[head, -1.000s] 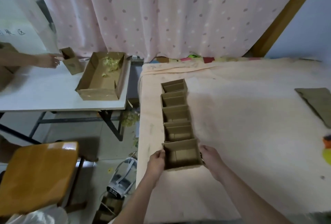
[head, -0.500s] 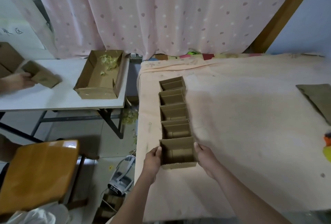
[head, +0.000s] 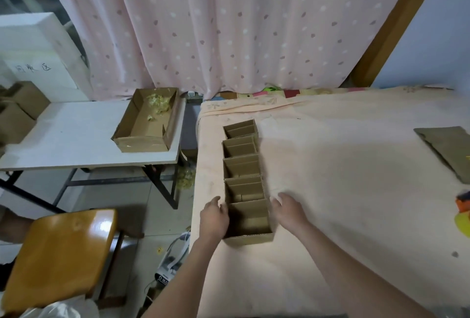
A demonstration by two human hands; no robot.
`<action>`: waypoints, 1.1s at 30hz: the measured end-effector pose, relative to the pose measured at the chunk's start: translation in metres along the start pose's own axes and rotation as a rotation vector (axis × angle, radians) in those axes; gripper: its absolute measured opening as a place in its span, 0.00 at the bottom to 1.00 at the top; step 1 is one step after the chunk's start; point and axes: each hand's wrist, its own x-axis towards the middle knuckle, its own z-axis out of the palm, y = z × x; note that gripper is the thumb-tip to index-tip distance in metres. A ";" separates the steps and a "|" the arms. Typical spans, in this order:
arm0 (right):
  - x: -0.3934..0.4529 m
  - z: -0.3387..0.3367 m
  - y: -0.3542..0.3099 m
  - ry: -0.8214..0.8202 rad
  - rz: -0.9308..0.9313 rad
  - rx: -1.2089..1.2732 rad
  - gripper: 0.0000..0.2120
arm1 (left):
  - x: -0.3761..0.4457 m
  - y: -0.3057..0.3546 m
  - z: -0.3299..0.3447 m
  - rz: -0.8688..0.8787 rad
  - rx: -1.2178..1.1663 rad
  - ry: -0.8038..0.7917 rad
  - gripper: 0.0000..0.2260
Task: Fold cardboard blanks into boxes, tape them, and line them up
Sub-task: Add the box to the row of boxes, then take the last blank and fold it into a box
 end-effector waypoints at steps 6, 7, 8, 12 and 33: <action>-0.010 -0.075 -0.018 0.187 -0.169 -0.354 0.24 | 0.003 0.095 0.002 0.399 0.491 -0.075 0.22; -0.013 -0.089 -0.017 0.223 -0.157 -0.384 0.24 | 0.002 0.114 0.007 0.450 0.533 -0.086 0.22; -0.017 -0.103 -0.016 0.258 -0.143 -0.415 0.24 | 0.000 0.133 0.012 0.502 0.563 -0.092 0.22; -0.044 -0.162 -0.010 0.379 -0.036 -0.537 0.23 | -0.009 0.202 0.034 0.702 0.678 -0.130 0.22; -0.075 -0.366 0.101 0.603 0.267 -0.562 0.23 | -0.064 0.445 0.153 1.155 0.756 -0.151 0.22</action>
